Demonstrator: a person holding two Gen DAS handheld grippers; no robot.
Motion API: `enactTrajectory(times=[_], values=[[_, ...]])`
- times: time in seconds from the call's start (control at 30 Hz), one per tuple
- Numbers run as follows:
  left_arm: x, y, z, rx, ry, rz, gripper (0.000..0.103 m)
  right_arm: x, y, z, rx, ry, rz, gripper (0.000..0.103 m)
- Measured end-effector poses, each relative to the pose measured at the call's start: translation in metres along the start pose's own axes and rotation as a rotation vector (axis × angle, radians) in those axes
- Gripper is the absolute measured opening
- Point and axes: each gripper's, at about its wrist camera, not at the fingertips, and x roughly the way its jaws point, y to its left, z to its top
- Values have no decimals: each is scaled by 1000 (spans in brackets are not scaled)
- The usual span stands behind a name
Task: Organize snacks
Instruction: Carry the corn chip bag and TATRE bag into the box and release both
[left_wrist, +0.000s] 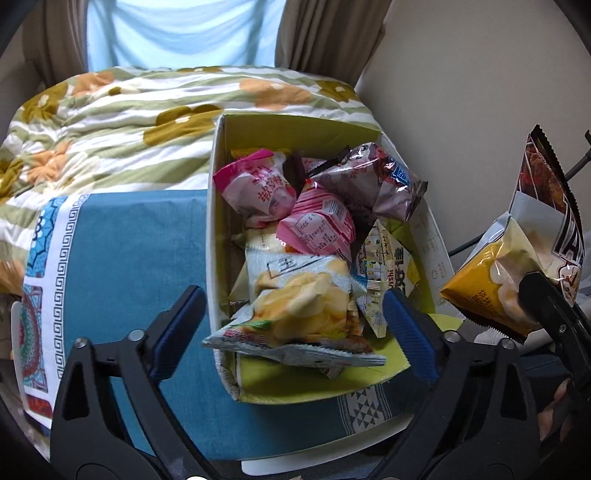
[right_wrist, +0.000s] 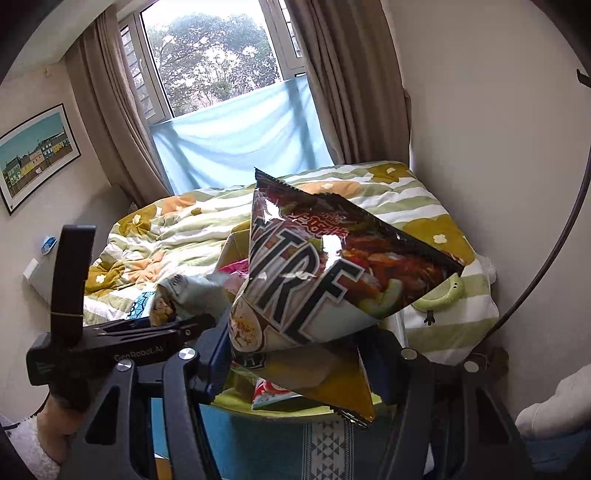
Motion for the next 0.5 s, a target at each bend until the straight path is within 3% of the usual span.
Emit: enactTrajectory(times=[0.27, 0.5], values=[[-20, 24, -19, -58, 3, 44, 101, 4, -5, 4, -3, 34, 49, 57], [-39, 46, -17, -107, -42, 90, 101, 16, 9, 29, -70, 54, 124, 57]])
